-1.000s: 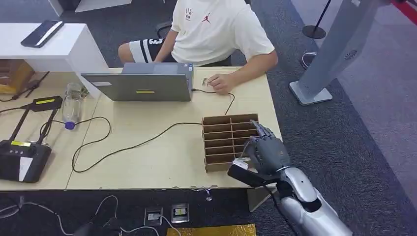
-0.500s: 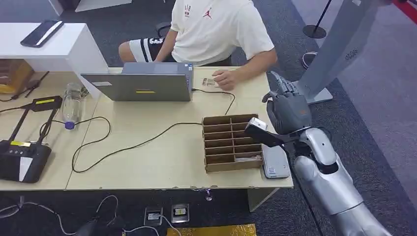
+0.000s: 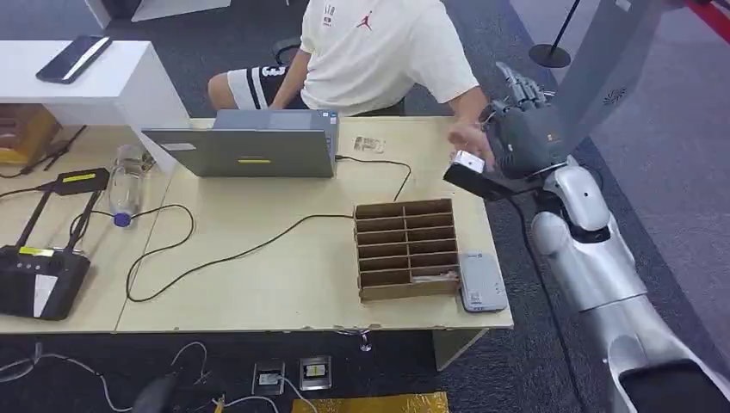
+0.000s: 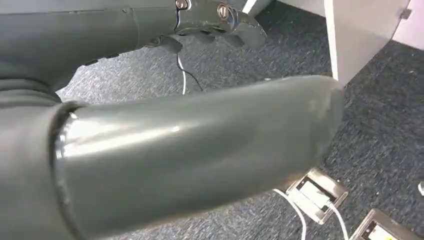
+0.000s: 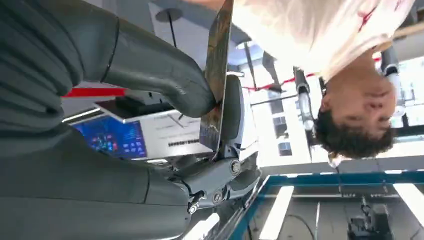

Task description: Pass the card to the sensor for recognition and then transmit it.

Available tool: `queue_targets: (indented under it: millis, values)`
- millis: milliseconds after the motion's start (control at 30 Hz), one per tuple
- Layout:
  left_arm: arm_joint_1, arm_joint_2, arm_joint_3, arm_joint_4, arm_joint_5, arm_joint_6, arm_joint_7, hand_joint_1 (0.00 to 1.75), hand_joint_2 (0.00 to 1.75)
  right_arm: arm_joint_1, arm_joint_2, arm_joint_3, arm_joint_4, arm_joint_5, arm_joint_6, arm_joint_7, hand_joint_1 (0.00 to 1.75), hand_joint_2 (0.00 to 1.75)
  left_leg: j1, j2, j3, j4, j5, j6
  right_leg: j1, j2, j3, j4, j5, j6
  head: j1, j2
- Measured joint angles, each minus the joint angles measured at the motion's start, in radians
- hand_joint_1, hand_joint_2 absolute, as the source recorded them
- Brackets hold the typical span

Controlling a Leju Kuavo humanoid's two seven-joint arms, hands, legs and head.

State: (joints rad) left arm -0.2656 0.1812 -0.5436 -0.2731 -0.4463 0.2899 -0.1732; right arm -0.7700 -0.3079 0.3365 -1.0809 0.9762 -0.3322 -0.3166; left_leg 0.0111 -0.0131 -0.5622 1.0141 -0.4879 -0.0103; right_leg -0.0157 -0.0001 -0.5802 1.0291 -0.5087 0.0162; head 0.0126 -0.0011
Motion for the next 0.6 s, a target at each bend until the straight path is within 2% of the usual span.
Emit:
queue_targets:
  millis: [267, 400, 600]
  values:
    - [-0.008, -0.004, 0.0, -0.008, 0.0, 0.001, 0.0, 0.0, 0.0, -0.173, 0.068, 0.028, 0.269, 0.038, -0.021, -0.02, 1.75, 1.75, 0.0, -0.001, -0.001, 0.0, 0.0, 0.0, 0.0, -0.001, -0.001, 0.0, 0.0, 0.0, 0.001, 0.0]
    - [-0.008, -0.004, 0.0, -0.01, 0.003, 0.002, 0.002, 0.0, 0.0, -0.216, 0.099, 0.05, 0.371, 0.044, -0.016, -0.024, 1.75, 1.75, 0.0, 0.0, -0.001, 0.0, 0.0, 0.0, 0.0, 0.0, -0.001, 0.0, 0.0, 0.0, 0.0, 0.0]
    - [-0.006, -0.005, 0.0, -0.01, 0.011, 0.003, 0.003, 0.0, 0.0, -0.228, 0.124, 0.071, 0.435, 0.049, -0.014, -0.024, 1.75, 1.75, 0.0, -0.001, -0.001, 0.0, 0.0, 0.0, 0.0, -0.001, -0.001, 0.0, 0.0, 0.0, 0.0, 0.0]
